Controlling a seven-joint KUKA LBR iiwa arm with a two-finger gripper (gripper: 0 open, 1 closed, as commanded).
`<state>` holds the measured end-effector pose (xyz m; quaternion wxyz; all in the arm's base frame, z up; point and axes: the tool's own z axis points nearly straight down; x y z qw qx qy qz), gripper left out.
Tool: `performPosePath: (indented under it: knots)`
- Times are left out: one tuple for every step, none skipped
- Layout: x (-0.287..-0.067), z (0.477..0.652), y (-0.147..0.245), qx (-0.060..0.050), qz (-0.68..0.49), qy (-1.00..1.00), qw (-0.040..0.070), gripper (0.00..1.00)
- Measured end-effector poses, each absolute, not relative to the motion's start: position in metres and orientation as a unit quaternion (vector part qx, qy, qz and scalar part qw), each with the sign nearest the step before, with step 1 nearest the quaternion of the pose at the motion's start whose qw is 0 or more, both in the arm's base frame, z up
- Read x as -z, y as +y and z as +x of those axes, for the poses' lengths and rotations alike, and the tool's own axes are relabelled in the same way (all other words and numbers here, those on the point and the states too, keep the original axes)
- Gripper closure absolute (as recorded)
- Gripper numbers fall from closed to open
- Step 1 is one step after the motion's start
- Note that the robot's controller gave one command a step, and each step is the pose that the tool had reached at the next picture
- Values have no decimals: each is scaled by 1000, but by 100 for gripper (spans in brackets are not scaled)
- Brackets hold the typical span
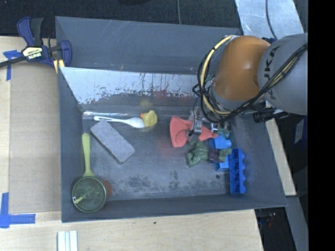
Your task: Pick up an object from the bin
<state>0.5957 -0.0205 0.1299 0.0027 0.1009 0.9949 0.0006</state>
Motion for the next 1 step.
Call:
performPosePath:
  knots:
    - [-189, 598, -22, -1, 101, 995, 9, 100]
